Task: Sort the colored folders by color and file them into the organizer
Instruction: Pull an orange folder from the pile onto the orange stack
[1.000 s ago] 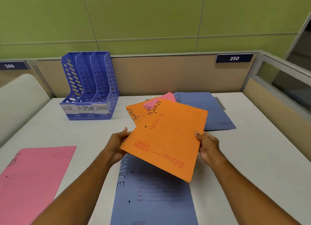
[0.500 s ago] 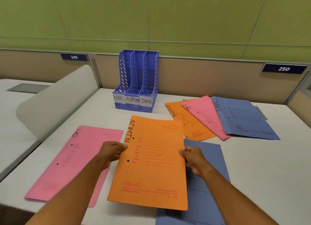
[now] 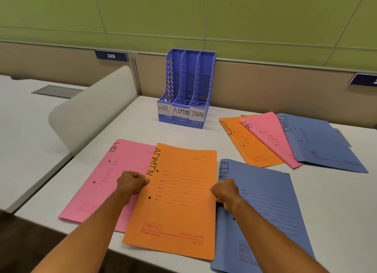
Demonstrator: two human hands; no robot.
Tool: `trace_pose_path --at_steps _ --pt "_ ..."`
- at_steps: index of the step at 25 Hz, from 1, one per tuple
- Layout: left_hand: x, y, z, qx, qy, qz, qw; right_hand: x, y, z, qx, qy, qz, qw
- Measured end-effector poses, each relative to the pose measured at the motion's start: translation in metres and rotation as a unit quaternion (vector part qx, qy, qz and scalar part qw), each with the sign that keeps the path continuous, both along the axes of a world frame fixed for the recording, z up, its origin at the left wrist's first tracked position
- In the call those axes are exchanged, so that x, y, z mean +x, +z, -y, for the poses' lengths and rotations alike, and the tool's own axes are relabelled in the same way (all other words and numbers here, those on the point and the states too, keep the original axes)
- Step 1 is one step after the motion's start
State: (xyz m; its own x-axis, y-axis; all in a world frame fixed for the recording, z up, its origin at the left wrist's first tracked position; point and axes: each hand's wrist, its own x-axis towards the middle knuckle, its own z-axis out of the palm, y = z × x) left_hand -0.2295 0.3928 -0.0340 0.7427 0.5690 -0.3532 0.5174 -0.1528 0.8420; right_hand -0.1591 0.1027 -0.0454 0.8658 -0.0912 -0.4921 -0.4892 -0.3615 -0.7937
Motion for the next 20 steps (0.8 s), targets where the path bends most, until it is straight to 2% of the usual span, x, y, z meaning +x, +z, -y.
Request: trace_pose_path --at_steps 11,20 --pt "0.028 0.001 0.027 0.078 -0.063 -0.067 0.993 0.002 0.015 0.017 -0.107 -0.018 0.011 0.994" --pt "0.039 0.005 0.037 0.134 -0.114 -0.107 0.979 -0.003 0.031 0.018 -0.076 -0.026 0.024 0.996"
